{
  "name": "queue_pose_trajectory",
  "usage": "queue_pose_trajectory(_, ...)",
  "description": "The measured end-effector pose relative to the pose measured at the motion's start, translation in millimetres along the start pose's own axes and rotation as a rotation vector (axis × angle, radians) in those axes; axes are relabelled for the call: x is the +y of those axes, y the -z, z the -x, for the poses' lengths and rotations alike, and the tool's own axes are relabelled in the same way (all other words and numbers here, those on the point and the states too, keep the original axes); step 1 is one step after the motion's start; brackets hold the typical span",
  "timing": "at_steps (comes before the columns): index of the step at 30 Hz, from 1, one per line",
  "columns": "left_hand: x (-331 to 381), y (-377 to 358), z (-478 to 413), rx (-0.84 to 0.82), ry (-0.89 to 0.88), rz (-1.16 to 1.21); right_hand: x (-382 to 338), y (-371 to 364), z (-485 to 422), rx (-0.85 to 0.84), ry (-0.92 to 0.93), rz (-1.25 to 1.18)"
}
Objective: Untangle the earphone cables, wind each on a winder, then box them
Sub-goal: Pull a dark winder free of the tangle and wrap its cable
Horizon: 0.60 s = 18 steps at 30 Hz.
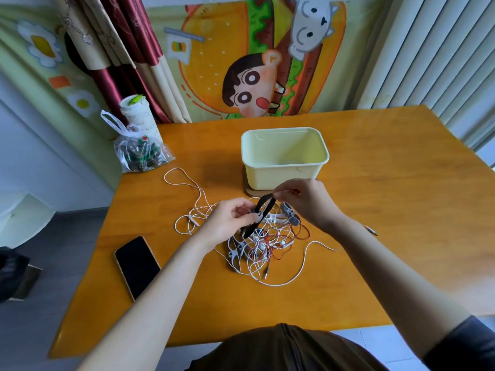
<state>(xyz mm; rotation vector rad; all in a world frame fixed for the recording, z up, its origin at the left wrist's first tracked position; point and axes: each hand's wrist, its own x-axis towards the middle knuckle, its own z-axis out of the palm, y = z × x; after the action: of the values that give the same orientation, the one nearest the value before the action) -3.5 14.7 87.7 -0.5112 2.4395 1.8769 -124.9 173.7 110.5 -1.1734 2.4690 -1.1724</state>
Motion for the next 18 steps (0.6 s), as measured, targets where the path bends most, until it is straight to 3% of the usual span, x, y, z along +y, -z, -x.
queue_pose_trajectory(4,3.9,0.9,5.2,-0.146,0.035,0.315,5.2,1.2,-4.8,-0.088,-0.027,-0.196)
queue_pose_trajectory(9,15.5,-9.2,-0.1,-0.023,0.032,0.935,-4.7,-13.5,4.1,-0.072,-0.193,-0.56)
queue_pose_trajectory(13,19.8,-11.5,-11.2,0.126,0.003,1.119,-10.3,-34.8,11.6,-0.012,-0.308,-0.718)
queue_pose_trajectory(18,17.6,-12.7,-15.0,0.295,0.051,1.137,-16.8,-47.3,13.9,0.022,-0.285,-0.568)
